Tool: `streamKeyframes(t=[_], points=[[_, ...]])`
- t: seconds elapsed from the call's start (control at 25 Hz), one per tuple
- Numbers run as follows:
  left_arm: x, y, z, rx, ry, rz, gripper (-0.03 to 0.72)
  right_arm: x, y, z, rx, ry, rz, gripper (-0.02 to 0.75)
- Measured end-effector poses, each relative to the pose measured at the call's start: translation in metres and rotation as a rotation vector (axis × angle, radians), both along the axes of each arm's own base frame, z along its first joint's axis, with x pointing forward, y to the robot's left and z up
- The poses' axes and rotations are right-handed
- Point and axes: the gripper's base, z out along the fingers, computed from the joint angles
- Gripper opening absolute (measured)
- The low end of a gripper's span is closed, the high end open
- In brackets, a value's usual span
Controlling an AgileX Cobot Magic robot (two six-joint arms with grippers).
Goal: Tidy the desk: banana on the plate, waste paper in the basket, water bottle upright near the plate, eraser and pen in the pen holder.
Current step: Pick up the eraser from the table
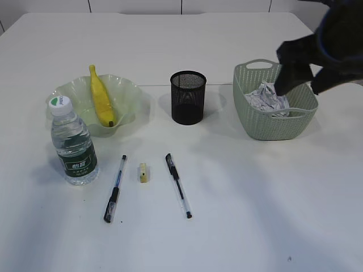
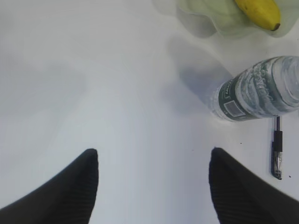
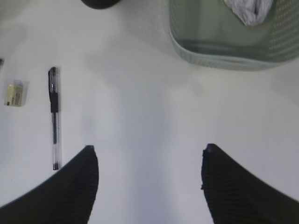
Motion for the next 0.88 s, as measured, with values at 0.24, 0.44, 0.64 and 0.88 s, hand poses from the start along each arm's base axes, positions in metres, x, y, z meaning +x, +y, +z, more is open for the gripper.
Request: streamKeyframes(t=[0.24, 0.44, 0.64, 0.88], points=[[0.000, -0.001, 0.000, -0.017, -0.005, 0.003, 0.515, 0.024, 0.062, 0.008, -0.034, -0.008, 0.024, 0.490], [0.001, -0.001, 0.000, -0.017, -0.007, 0.003, 0.515, 0.048, 0.111, 0.001, -0.035, 0.033, 0.053, 0.468], [0.001, -0.001, 0.000, -0.021, -0.007, 0.004, 0.515, 0.073, 0.147, -0.010, -0.024, 0.054, 0.050, 0.464], [0.001, -0.002, 0.000, -0.024, -0.007, 0.004, 0.515, 0.085, 0.185, -0.021, 0.025, 0.037, 0.051, 0.464]])
